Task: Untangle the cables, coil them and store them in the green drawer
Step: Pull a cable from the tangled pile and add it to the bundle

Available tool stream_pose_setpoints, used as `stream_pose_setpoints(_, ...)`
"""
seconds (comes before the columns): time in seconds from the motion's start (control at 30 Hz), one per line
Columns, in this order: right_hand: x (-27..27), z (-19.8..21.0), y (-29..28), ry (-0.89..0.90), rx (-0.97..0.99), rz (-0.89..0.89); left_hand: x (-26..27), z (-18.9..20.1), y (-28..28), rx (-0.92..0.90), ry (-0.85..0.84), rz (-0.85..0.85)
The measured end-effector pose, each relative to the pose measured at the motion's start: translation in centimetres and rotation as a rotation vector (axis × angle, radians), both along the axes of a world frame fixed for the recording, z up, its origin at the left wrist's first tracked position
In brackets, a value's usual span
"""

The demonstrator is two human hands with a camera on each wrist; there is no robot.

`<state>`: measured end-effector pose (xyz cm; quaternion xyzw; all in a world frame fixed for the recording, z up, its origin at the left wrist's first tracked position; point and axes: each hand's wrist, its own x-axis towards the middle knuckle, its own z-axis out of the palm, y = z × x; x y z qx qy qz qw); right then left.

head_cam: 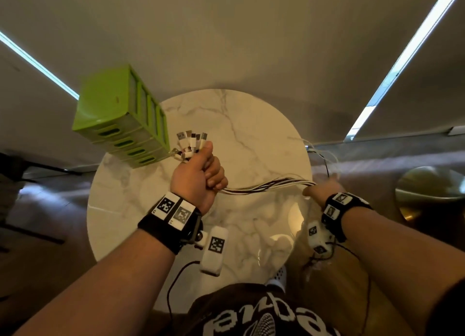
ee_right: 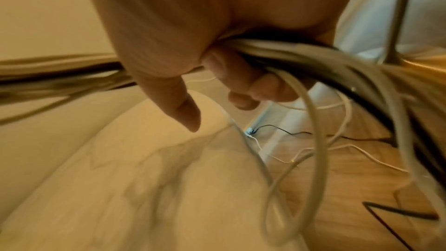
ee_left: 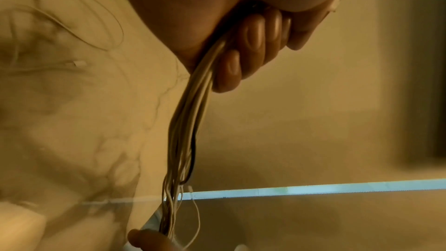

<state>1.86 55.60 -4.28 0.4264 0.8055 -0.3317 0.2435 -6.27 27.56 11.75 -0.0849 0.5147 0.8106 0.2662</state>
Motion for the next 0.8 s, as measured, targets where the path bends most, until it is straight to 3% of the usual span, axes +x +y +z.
stream_pose_setpoints(0.07, 1.1, 0.3, -0.1, -0.084, -0.131, -0.095, 0.4, -0.4, 1.1, -0.007, 0.023, -0.047)
stream_pose_setpoints(0.17, 2.8, -0.7, 0.0, -0.163, -0.261, -0.026, 0.5, -0.5, 2.0, -0.018, 0.049, -0.092)
stream_pose_setpoints(0.23, 3.4, -1.0, -0.3, -0.151, -0.232, 0.084, -0.2, -0.4, 1.6, -0.013, 0.043, -0.077)
stream_pose_setpoints(0.37, 2.9, -1.1, 0.0, 0.020, 0.045, 0.405, -2.1, 0.4, 0.3, 0.044, 0.004, 0.041)
stream_pose_setpoints(0.53, 2.4, 0.2, 0.1, 0.284, 0.039, 0.348, -4.5, 2.8, -1.2, 0.164, 0.028, 0.175)
stream_pose_setpoints(0.63, 1.9, 0.2, -0.3, 0.174, -0.164, 0.417, -6.9, 4.9, -3.7, 0.205, 0.075, 0.270)
stream_pose_setpoints(0.7, 1.2, -0.1, -0.1, 0.113, -0.120, 0.538, -8.0, 5.9, -5.4, 0.232, 0.096, 0.317)
stream_pose_setpoints(0.8, 0.4, -0.2, 0.4, 0.170, -0.004, 0.539, -8.4, 6.8, -7.4, 0.275, 0.111, 0.411)
